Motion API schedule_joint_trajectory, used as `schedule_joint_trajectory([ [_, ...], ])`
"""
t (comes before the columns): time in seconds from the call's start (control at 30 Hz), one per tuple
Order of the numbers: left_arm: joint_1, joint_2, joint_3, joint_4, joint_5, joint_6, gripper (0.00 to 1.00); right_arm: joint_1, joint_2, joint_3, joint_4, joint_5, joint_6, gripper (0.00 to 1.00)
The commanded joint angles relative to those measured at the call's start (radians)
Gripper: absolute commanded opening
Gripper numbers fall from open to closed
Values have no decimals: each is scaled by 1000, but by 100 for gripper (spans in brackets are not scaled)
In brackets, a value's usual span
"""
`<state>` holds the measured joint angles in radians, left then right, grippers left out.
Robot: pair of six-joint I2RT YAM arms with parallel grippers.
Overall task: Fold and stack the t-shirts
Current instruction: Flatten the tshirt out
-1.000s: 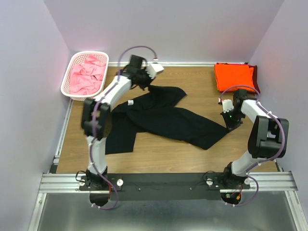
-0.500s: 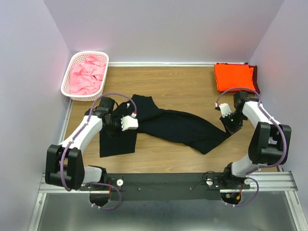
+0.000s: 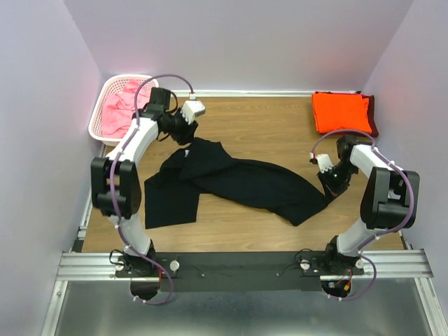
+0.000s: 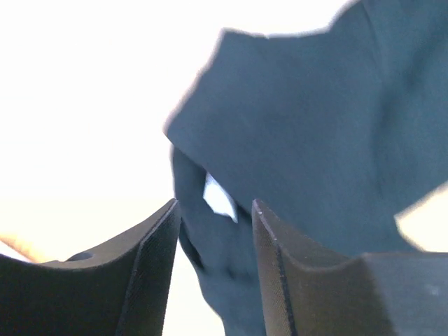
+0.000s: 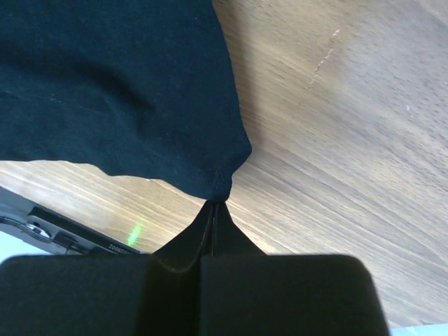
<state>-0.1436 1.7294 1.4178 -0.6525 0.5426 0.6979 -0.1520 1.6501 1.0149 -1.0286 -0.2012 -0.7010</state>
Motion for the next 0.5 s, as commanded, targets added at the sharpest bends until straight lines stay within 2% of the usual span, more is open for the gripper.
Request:
schedule_joint_trajectory([
  [0.0,2,161,170,102,82,-285,57,-3,-13,27,-27,-56,-9,1],
  [0.13,2,312,338,64,109,-356,61,-3,-26,40,-30,-72,6,1],
  [0.33,2,416,372,54,106,-399,66,-3,-27,51,-47,-86,8,0],
  [0.4,2,444,379,30,112,-403,66,-3,-24,54,-48,-92,8,1],
  [0.47,2,452,374,18,135,-405,61,-3,-16,57,-50,-93,8,1],
])
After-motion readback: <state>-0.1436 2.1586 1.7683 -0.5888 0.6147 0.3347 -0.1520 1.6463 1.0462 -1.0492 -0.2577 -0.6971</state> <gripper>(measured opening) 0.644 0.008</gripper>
